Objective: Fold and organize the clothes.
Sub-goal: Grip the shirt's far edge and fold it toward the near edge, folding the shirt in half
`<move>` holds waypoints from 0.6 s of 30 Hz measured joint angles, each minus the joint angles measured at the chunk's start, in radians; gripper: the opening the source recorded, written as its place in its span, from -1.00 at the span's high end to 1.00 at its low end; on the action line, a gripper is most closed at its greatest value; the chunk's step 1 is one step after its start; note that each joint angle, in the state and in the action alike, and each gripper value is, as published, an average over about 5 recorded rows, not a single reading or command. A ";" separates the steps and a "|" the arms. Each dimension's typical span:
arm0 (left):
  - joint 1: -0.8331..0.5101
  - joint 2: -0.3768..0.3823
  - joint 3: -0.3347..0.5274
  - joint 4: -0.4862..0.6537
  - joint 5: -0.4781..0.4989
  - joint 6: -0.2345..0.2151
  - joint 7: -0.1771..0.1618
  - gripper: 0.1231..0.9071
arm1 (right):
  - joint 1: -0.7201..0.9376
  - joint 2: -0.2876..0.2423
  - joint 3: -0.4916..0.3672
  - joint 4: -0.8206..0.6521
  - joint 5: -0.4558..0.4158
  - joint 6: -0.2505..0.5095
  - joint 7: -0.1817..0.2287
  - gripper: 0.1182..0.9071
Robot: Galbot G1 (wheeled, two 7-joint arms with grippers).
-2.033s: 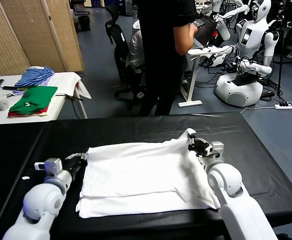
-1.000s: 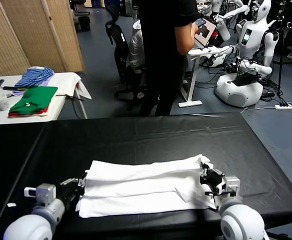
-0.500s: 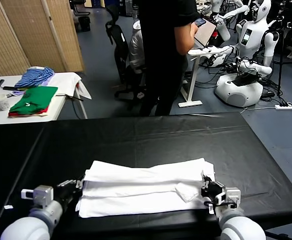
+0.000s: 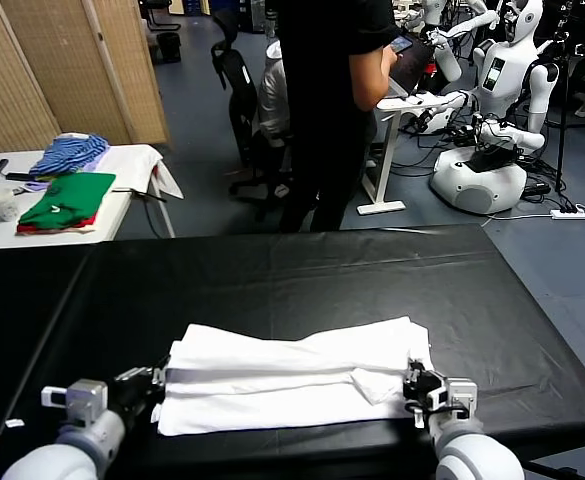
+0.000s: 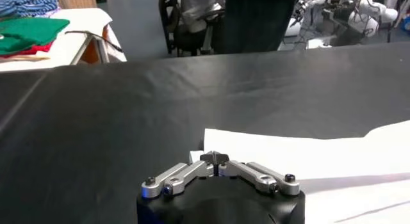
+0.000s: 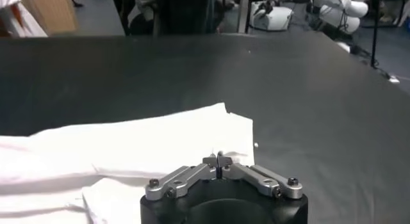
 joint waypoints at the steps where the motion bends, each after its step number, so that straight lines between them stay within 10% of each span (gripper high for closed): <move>1: 0.009 -0.003 -0.001 -0.004 0.007 0.000 0.000 0.94 | 0.001 0.000 -0.001 -0.003 0.000 0.000 0.000 0.94; 18: 0.117 -0.056 0.020 -0.004 0.118 0.000 0.006 0.94 | 0.011 -0.002 -0.006 -0.017 0.004 0.000 -0.005 0.94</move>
